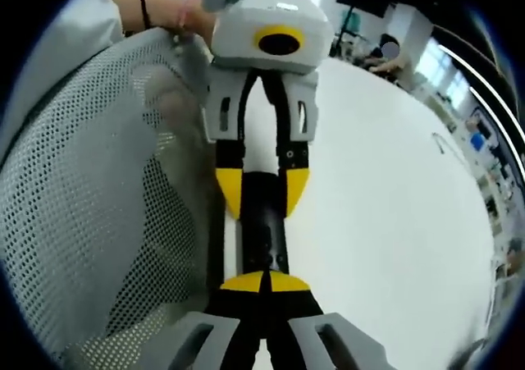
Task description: Press the specified remote control buttons in sequence, fully releasing each button before pressing the next.
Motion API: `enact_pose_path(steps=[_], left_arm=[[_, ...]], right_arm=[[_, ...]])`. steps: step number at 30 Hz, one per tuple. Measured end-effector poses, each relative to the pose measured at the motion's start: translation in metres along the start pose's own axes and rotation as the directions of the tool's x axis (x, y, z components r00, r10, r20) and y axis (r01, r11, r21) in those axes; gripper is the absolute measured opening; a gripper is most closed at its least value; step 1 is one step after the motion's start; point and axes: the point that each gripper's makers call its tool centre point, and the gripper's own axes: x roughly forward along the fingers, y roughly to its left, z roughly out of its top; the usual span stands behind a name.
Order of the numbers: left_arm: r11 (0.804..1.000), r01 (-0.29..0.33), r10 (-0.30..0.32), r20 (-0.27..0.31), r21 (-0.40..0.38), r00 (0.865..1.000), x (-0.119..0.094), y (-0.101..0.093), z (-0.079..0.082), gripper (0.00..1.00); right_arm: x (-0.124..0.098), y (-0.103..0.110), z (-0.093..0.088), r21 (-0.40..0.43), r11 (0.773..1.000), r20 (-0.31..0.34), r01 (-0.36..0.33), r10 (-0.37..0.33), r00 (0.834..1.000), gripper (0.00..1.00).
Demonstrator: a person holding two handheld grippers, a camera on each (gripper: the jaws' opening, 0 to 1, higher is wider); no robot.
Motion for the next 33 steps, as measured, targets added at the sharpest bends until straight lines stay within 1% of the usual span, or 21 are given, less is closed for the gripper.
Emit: enact_pose_path(steps=[3,4,5,6,7,8,10,14,17,23,26,28,33], left_arm=[[1.000,0.002,-0.002,-0.003,0.004,1.000,0.0000,-0.0001,0.0001,0.25],[1.000,0.002,-0.001,-0.004,0.006,1.000,0.0001,-0.0001,0.0001,0.24],[1.000,0.001,-0.001,-0.005,0.006,1.000,0.0002,0.0000,0.0001,0.24],[1.000,0.001,-0.001,-0.006,0.006,1.000,0.0002,0.0000,0.0002,0.24],[1.000,0.000,0.000,-0.006,0.006,1.000,0.0002,0.0000,0.0001,0.24],[1.000,0.000,0.000,-0.006,0.006,1.000,0.0002,0.0000,0.0001,0.24],[1.000,0.000,0.000,-0.006,0.006,1.000,0.0002,0.0001,0.0001,0.24],[1.000,-0.001,0.001,-0.006,0.004,1.000,0.0001,0.0004,0.0001,0.24],[1.000,-0.001,0.002,-0.009,0.006,1.000,0.0001,0.0005,0.0000,0.24],[1.000,-0.001,0.001,-0.008,0.003,1.000,0.0001,0.0007,-0.0004,0.24],[1.000,-0.002,0.002,-0.008,0.003,1.000,0.0001,0.0007,-0.0005,0.24],[1.000,-0.002,0.002,-0.007,0.003,1.000,0.0001,0.0007,-0.0005,0.24],[1.000,0.000,0.000,-0.006,0.004,1.000,0.0002,0.0007,-0.0001,0.24]], right_arm=[[0.0021,-0.0019,-0.0005,0.054,0.997,-0.029,-0.052,0.054,0.998,0.00],[0.0022,-0.0012,-0.0006,0.110,0.992,-0.030,-0.059,0.062,0.998,0.00],[0.0024,-0.0017,-0.0007,0.126,0.990,-0.034,-0.058,0.063,0.997,0.00],[0.0022,-0.0017,-0.0004,0.085,0.995,-0.033,-0.055,0.058,0.998,0.00],[0.0021,-0.0016,-0.0005,0.082,0.995,-0.031,-0.054,0.057,0.998,0.00],[0.0018,-0.0014,-0.0009,0.087,0.995,-0.027,-0.054,0.057,0.998,0.00],[0.0014,-0.0017,-0.0006,0.136,0.988,0.002,-0.065,0.066,0.998,0.00],[-0.0008,-0.0021,-0.0012,0.132,0.987,0.034,-0.097,0.093,0.995,0.00],[-0.0010,-0.0006,-0.0009,0.140,0.985,0.037,-0.103,0.099,0.994,0.00],[-0.0041,-0.0014,-0.0091,0.129,0.988,-0.002,-0.083,0.084,0.996,0.00],[-0.0042,-0.0016,-0.0094,0.129,0.989,-0.003,-0.075,0.076,0.997,0.00],[-0.0030,-0.0016,-0.0085,0.126,0.990,-0.015,-0.069,0.072,0.997,0.00],[-0.0014,-0.0028,-0.0079,0.121,0.991,-0.069,-0.051,0.059,0.996,0.00]])
